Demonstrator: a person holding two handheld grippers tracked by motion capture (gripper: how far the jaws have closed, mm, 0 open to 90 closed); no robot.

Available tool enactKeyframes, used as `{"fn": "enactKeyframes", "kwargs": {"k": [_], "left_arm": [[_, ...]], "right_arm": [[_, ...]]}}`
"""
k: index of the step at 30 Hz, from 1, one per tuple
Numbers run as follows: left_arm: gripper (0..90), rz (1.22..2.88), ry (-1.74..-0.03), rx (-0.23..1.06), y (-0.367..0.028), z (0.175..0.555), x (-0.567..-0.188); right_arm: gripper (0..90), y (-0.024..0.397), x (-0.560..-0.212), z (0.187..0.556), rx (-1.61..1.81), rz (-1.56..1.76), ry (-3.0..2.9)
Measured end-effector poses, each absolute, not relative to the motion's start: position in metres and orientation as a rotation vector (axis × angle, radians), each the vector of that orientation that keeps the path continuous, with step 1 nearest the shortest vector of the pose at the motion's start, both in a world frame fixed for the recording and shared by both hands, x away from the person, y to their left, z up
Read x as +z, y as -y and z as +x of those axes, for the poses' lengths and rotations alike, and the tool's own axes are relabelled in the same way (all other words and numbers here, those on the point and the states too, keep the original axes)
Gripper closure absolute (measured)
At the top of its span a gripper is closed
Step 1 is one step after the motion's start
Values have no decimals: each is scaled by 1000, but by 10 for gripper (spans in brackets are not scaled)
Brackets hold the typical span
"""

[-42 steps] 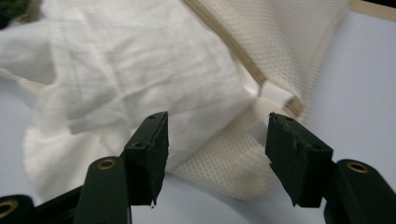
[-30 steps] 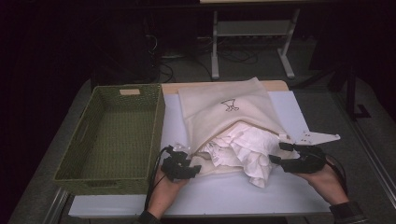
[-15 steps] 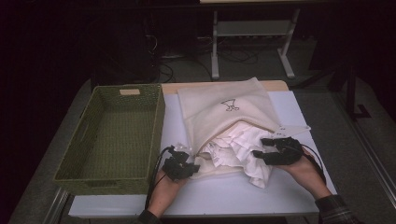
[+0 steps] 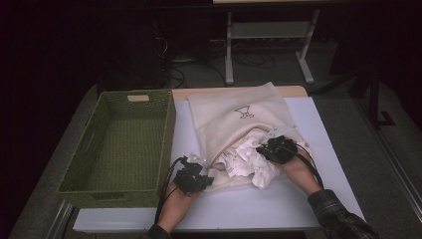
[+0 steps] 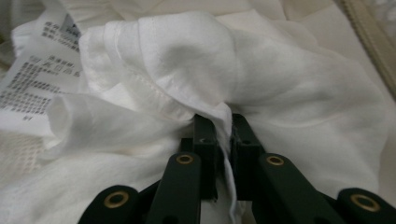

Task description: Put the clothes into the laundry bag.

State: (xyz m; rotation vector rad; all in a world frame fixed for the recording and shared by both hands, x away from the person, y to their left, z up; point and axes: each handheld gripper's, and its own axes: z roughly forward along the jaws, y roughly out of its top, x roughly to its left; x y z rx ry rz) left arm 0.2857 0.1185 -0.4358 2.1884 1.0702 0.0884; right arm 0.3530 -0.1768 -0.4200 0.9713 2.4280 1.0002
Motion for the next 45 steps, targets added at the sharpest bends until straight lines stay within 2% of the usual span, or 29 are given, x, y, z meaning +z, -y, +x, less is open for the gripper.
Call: {"fn": "enactKeyframes", "kwargs": {"k": [24, 26, 30, 33, 45], "left_arm": [[848, 2209, -1047, 67, -116, 284, -436], [847, 2206, -1047, 66, -116, 284, -437], [845, 2204, -1047, 66, -116, 284, -437], [844, 2201, -1048, 67, -116, 284, -436], [842, 2199, -1046, 65, -117, 284, -436]], "right_arm": [[821, 142, -425, 405, 948, 1109, -2238], [784, 147, -423, 403, 973, 1117, -2259], [622, 161, -413, 393, 1069, 1084, -2315], [534, 167, -404, 381, 1096, 1041, -2340], [318, 205, -392, 332, 1146, 1026, -2379]]}}
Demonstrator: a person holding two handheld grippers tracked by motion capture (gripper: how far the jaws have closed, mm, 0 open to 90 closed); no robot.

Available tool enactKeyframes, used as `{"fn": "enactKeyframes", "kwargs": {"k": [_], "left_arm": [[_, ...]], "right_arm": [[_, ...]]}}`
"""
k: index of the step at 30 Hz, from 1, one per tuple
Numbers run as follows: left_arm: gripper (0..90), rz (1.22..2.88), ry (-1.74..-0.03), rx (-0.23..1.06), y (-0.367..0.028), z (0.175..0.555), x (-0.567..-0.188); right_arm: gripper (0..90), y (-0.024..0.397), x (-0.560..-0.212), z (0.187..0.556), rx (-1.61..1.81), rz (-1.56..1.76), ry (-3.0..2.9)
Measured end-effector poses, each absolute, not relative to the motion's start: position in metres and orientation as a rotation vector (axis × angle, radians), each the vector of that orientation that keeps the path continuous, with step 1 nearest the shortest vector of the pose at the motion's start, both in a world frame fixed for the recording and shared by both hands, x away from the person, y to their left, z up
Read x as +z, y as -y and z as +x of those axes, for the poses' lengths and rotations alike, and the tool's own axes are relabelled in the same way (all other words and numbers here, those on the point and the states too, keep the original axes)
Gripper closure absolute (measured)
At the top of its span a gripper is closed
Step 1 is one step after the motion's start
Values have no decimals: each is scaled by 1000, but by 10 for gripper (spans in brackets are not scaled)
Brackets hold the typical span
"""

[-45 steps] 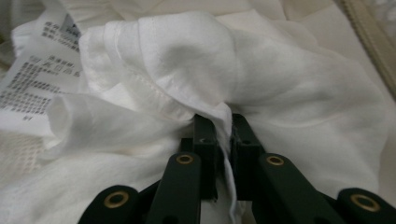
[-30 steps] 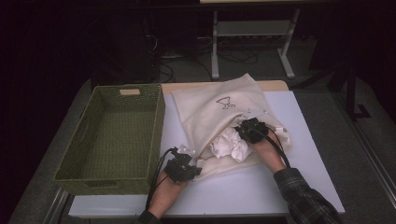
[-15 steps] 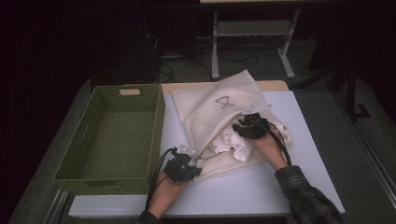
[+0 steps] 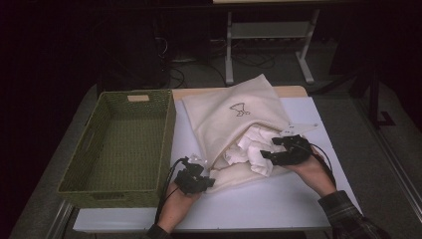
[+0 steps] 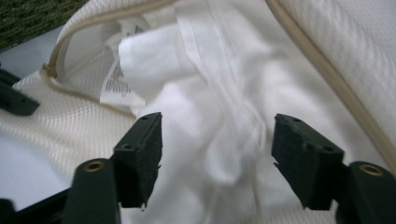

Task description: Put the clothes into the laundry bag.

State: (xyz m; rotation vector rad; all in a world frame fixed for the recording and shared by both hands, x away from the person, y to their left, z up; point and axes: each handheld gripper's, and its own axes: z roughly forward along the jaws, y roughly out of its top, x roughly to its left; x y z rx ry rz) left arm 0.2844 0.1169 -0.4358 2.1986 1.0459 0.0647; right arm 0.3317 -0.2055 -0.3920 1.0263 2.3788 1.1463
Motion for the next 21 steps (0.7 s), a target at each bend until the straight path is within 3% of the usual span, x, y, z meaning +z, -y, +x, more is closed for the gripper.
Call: {"fn": "enactKeyframes", "kwargs": {"k": [8, 12, 15, 19, 21], "left_arm": [[842, 2199, -1047, 61, -117, 285, -436], [842, 2196, -1048, 61, -117, 284, -436], [842, 2198, -1048, 62, -117, 284, -436], [843, 2201, -1046, 66, -116, 284, -435], [842, 2203, -1045, 68, -116, 284, -436]], "right_arm": [[185, 216, -421, 314, 1071, 1105, -2463], [188, 208, -430, 317, 1041, 1089, -2506], [256, 202, -436, 322, 1001, 1106, -2508], [527, 195, -441, 328, 954, 1063, -2493], [587, 195, -441, 332, 955, 1057, -2486]]}}
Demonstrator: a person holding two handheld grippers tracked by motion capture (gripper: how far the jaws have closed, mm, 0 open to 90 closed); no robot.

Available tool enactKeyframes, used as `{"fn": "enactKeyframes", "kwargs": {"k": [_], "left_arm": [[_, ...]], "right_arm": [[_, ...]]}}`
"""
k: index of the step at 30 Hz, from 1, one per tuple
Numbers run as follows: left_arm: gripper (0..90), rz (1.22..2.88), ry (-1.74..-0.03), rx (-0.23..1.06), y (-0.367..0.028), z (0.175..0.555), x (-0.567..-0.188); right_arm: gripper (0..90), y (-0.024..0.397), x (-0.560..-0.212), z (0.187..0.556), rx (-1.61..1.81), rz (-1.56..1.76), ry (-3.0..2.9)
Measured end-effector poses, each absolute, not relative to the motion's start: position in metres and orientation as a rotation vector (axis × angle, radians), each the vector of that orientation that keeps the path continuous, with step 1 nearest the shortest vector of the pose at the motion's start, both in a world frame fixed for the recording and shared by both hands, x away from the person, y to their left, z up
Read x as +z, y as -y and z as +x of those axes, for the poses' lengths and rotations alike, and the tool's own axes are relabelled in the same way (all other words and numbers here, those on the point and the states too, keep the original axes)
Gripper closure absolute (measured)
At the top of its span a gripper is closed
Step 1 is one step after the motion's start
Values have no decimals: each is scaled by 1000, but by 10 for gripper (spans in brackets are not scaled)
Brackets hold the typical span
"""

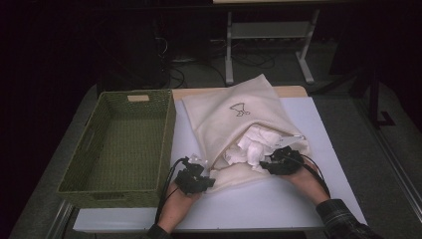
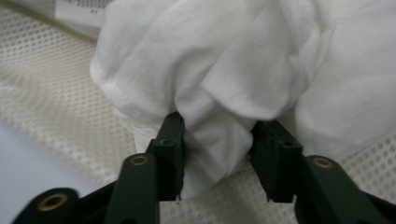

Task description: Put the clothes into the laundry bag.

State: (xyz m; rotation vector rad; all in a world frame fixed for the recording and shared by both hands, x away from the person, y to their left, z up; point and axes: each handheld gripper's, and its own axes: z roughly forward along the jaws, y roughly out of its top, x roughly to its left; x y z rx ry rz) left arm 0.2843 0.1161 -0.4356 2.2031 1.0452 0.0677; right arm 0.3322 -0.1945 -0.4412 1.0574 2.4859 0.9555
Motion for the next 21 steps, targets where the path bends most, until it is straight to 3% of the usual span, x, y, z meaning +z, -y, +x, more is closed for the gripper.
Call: {"fn": "enactKeyframes", "kwargs": {"k": [3, 6, 21], "left_arm": [[842, 2201, -1048, 64, -116, 285, -436], [843, 2202, -1046, 61, -117, 284, -435], [845, 2210, -1045, 59, -116, 284, -436]], "right_arm": [[733, 192, -440, 338, 947, 1039, -2446], [800, 188, -438, 343, 927, 1020, -2414], [821, 152, -431, 375, 966, 1005, -2315]]}}
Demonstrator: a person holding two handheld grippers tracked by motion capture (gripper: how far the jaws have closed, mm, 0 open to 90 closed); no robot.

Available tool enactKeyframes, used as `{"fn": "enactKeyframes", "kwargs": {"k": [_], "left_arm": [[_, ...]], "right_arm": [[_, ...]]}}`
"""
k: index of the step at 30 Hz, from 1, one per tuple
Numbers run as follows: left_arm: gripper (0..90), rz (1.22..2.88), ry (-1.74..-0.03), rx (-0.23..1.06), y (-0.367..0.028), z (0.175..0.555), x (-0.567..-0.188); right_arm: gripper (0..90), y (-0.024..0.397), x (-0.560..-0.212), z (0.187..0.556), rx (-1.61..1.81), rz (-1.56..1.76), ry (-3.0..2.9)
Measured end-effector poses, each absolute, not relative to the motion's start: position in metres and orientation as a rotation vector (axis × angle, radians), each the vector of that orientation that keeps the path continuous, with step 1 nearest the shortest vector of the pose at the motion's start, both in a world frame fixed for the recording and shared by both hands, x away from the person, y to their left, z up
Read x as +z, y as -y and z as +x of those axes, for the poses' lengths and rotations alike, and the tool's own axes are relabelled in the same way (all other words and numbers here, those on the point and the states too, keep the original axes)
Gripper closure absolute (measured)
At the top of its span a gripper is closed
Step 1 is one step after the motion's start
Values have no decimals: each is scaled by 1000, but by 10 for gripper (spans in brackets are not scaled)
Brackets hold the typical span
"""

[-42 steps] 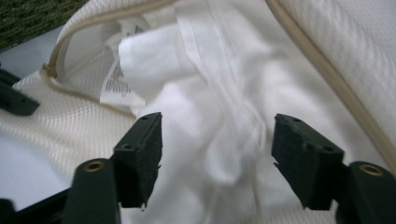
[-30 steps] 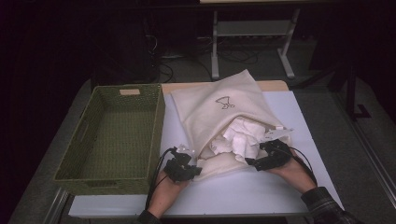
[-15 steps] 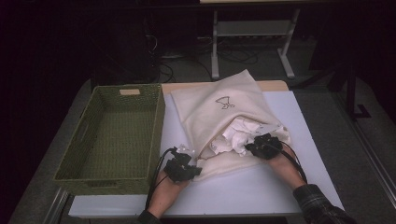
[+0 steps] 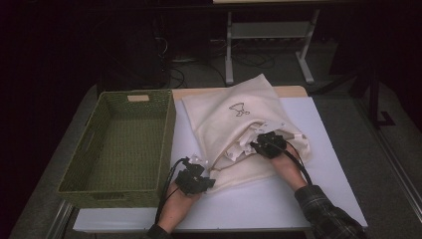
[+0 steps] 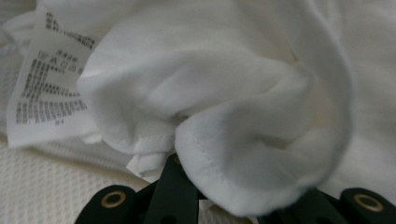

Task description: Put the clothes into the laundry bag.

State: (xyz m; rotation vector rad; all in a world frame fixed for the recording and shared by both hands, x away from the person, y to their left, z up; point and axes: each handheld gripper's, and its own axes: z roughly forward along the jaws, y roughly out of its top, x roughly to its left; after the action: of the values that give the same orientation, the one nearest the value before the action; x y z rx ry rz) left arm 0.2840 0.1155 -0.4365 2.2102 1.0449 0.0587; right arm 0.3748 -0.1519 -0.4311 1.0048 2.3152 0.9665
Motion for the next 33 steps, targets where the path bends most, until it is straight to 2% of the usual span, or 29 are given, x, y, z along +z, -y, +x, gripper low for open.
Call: {"fn": "enactKeyframes", "kwargs": {"k": [25, 29, 33], "left_arm": [[846, 2201, -1039, 55, -117, 283, -434], [845, 2200, -1040, 52, -117, 283, -434], [844, 2201, -1039, 51, -117, 284, -434]], "right_arm": [[816, 108, -441, 427, 980, 1113, -2182], [756, 112, -439, 423, 984, 1115, -2208], [606, 119, -435, 411, 994, 1101, -2277]]}}
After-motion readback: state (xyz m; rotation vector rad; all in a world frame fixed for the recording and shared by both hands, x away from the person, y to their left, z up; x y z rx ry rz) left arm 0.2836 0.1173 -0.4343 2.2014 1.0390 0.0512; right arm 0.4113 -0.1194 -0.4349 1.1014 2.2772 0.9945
